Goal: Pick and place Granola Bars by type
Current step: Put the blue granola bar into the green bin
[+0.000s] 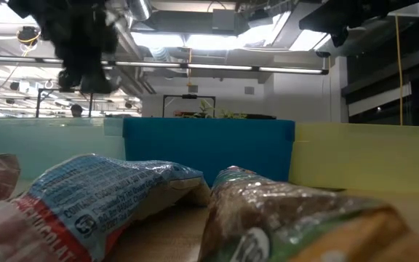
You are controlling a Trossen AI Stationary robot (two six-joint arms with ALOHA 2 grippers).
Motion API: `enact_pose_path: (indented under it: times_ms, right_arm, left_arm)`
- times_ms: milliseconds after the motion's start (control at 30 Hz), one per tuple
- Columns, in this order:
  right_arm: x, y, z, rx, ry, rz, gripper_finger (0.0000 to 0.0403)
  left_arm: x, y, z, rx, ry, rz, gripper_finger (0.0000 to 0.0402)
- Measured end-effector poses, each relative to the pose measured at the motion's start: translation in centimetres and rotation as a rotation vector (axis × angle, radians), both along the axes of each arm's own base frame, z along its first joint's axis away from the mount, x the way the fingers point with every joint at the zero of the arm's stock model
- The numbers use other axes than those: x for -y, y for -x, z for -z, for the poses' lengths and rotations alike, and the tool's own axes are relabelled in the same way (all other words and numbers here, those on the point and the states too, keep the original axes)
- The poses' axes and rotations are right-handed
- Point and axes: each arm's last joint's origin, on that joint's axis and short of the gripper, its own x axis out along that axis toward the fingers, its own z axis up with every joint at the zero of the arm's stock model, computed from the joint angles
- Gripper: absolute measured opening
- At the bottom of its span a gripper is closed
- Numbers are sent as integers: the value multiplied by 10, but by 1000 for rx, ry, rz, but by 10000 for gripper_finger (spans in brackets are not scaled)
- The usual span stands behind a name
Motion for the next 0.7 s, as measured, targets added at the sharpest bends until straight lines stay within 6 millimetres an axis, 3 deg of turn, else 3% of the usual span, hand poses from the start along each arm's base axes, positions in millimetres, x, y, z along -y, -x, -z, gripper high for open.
enact_pose_path:
  times_ms: [133,700]
  right_arm:
    - [0,0,0,0,1,0,35]
    - [0,0,0,1,-1,1,35]
  left_arm:
    - [-3,-4,14,-129,-14,-79,16]
    - [-6,-39,60,-315,78,2,17]
